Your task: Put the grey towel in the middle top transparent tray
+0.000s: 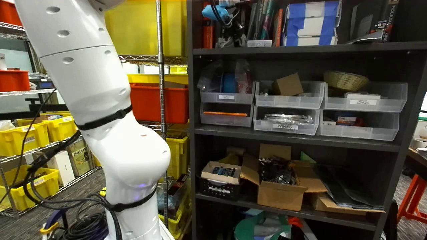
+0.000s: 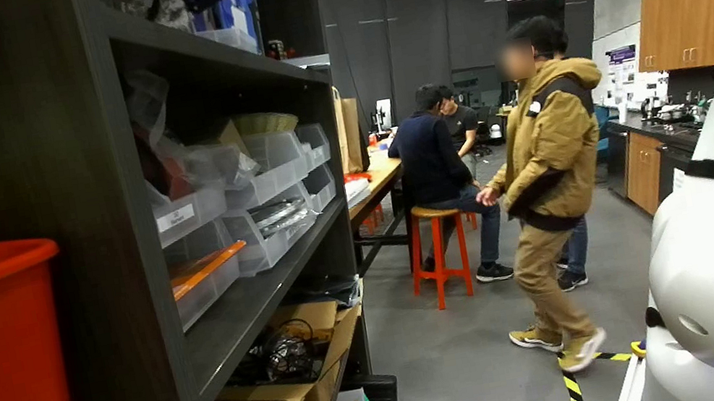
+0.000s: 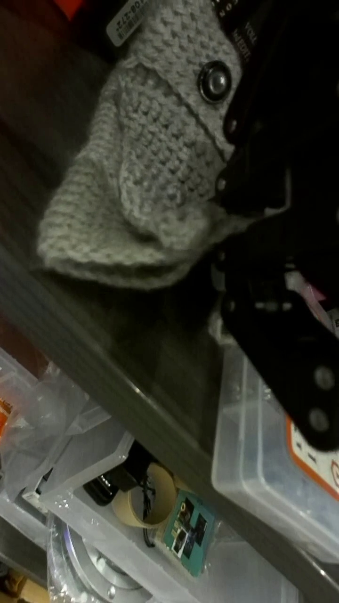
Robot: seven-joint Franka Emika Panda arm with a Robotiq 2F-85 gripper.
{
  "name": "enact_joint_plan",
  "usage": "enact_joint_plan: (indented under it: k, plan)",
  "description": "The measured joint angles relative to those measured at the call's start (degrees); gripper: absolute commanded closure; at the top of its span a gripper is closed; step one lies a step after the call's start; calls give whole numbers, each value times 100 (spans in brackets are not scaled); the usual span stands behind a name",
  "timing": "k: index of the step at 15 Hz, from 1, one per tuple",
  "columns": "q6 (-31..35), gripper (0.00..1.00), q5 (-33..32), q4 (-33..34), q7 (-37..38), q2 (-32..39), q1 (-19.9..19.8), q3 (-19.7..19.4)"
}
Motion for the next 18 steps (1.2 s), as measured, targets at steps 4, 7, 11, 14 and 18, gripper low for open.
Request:
enact_joint_plan:
  k: [4, 7, 11, 14, 18]
  plan:
    - [-2, 98, 202, 1, -86, -12, 46, -47]
    - [42, 98, 702, -13, -422, -94, 158, -187]
    - [325, 98, 1472, -283, -1150, -525, 306, -464]
    - [819, 98, 1995, -771, -1662, -1101, 395, -693]
    - [1267, 98, 2860, -1534, -2453, -1974, 576, -1185]
